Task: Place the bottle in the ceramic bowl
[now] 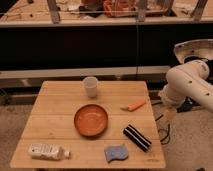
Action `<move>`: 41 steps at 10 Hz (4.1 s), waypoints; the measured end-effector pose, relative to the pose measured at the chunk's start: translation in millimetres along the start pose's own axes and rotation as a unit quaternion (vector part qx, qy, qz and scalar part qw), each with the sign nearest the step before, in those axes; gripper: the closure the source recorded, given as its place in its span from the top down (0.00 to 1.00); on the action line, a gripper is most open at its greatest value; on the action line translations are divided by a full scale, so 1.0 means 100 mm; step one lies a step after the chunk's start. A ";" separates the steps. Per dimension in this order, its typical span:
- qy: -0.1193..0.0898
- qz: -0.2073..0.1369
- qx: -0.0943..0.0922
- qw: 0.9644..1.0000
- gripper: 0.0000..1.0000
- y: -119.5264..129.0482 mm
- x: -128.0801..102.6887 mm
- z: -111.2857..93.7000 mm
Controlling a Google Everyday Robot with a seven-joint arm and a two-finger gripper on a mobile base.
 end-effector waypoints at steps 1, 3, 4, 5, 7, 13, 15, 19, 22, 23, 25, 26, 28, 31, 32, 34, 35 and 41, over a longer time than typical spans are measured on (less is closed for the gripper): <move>0.000 0.000 0.000 1.000 0.80 0.00 0.00 0.00; 0.000 0.000 0.000 1.000 0.80 0.00 0.00 0.00; 0.000 0.000 0.000 1.000 0.80 0.00 0.00 0.00; 0.000 0.000 0.000 1.000 0.80 0.00 0.00 0.00; 0.000 0.000 0.000 1.000 0.80 0.00 0.00 0.00; 0.000 0.000 0.000 1.000 0.80 0.00 0.00 0.00; 0.000 0.000 0.000 1.000 0.80 0.00 0.00 0.00; -0.009 -0.032 0.011 0.999 0.80 0.00 -0.41 -0.13; -0.022 -0.070 0.025 0.997 0.80 0.00 -0.86 -0.27; -0.025 -0.079 0.028 0.996 0.80 0.00 -0.91 -0.30; -0.032 -0.097 0.033 0.994 0.80 0.02 -1.07 -0.33; -0.037 -0.110 0.036 0.993 0.80 0.03 -1.22 -0.35; -0.047 -0.131 0.040 0.989 0.80 0.06 -1.47 -0.39; -0.058 -0.149 0.042 0.986 0.80 0.10 -1.56 -0.41; -0.063 -0.156 0.041 0.985 0.80 0.12 -1.61 -0.40; -0.069 -0.162 0.041 0.983 0.80 0.14 -1.65 -0.40; -0.076 -0.172 0.040 0.981 0.80 0.17 -1.76 -0.41; -0.112 -0.216 0.037 0.969 0.80 0.30 -2.29 -0.43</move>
